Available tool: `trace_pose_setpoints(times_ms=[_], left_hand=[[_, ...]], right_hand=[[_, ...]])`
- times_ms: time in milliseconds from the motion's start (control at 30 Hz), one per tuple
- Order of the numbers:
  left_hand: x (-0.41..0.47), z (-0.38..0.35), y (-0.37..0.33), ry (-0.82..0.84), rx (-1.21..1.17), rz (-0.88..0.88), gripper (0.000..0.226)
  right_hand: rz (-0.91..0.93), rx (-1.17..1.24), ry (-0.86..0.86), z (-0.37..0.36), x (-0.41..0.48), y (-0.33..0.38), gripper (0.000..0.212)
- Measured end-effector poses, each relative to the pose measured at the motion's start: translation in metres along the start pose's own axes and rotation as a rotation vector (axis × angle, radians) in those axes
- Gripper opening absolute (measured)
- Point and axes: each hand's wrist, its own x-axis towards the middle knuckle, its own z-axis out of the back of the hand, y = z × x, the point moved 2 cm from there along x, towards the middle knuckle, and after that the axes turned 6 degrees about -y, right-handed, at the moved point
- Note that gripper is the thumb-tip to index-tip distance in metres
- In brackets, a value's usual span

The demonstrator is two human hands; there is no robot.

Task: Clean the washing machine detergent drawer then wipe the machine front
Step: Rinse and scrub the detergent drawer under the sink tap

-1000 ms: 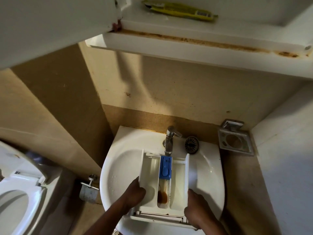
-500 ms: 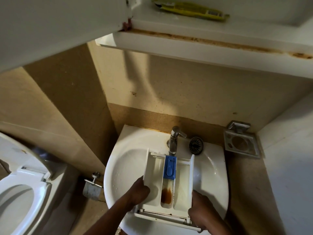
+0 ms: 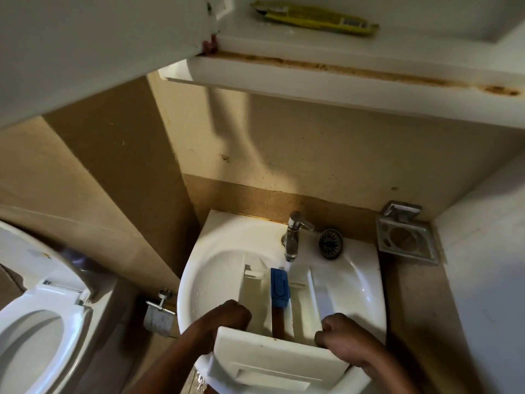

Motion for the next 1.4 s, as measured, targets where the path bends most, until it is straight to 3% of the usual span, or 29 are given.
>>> trace_pose_setpoints(times_ms=[100,200,233,300,333,400,500,533,600,633,667,700,733,833,900,967,1000,1133,1233,1300,1400], left_hand=[[-0.007,-0.009,0.005,0.066,-0.072,-0.024,0.018],[-0.018,-0.033,0.017,0.076,-0.509,0.189,0.015],[-0.025,-0.044,0.016,0.172,-0.673,0.193,0.008],[-0.028,-0.064,0.020,0.243,-0.802,0.133,0.030],[-0.031,-0.073,0.020,0.220,-0.825,0.149,0.043],[-0.045,-0.087,0.018,0.091,-0.889,0.213,0.039],[-0.060,-0.102,0.016,-0.117,-0.805,0.212,0.041],[-0.063,-0.106,0.017,-0.120,-0.830,0.201,0.052],[-0.058,-0.114,0.017,-0.199,-0.830,0.180,0.074],[-0.058,-0.114,0.014,-0.270,-0.845,0.169,0.068],[-0.055,-0.115,0.013,-0.288,-0.887,0.135,0.055],[-0.052,-0.117,0.013,-0.270,-0.938,0.071,0.046],[-0.052,-0.115,0.015,-0.243,-0.974,0.023,0.051],[-0.052,-0.106,0.028,-0.012,-0.995,-0.018,0.084],[-0.051,-0.084,0.042,0.034,-0.987,0.052,0.068],[-0.047,-0.061,0.045,0.083,-1.062,0.146,0.025],[-0.042,-0.051,0.048,0.120,-1.131,0.207,0.023],[-0.036,-0.015,0.043,0.272,-1.356,0.271,0.075],[-0.037,-0.002,0.034,0.358,-1.328,0.266,0.102],[-0.039,-0.001,0.021,0.420,-1.257,0.244,0.088],[-0.035,-0.001,0.009,0.288,-1.152,0.222,0.058]], right_hand=[[-0.071,0.108,0.028,0.012,0.006,-0.002,0.026],[-0.147,0.360,0.013,0.031,0.012,-0.009,0.040],[-0.164,0.462,0.003,0.036,0.012,-0.011,0.044],[-0.157,0.634,-0.067,0.040,0.010,-0.014,0.054],[-0.153,0.658,-0.129,0.039,0.007,-0.015,0.062],[-0.197,0.657,-0.207,0.028,-0.005,-0.012,0.093],[-0.269,0.762,-0.040,-0.005,-0.022,0.000,0.120],[-0.261,0.778,0.015,-0.013,-0.025,0.003,0.116],[-0.208,0.762,0.051,-0.022,-0.021,0.008,0.073],[-0.166,0.735,0.057,-0.022,-0.018,0.011,0.045],[-0.120,0.699,0.058,-0.020,-0.012,0.012,0.031],[-0.091,0.661,0.074,-0.015,-0.005,0.012,0.033],[-0.075,0.658,0.104,-0.008,0.002,0.009,0.038],[-0.068,0.678,0.215,0.012,0.027,-0.009,0.043],[-0.064,0.639,0.296,0.020,0.042,-0.025,0.043],[-0.042,0.614,0.389,0.023,0.055,-0.033,0.047],[-0.025,0.586,0.430,0.023,0.063,-0.034,0.046],[0.051,0.390,0.406,0.025,0.100,-0.027,0.043],[0.119,0.274,0.309,0.032,0.120,-0.010,0.040],[0.193,0.192,0.279,0.038,0.131,0.007,0.037],[0.291,0.061,0.194,0.045,0.147,0.032,0.032]])
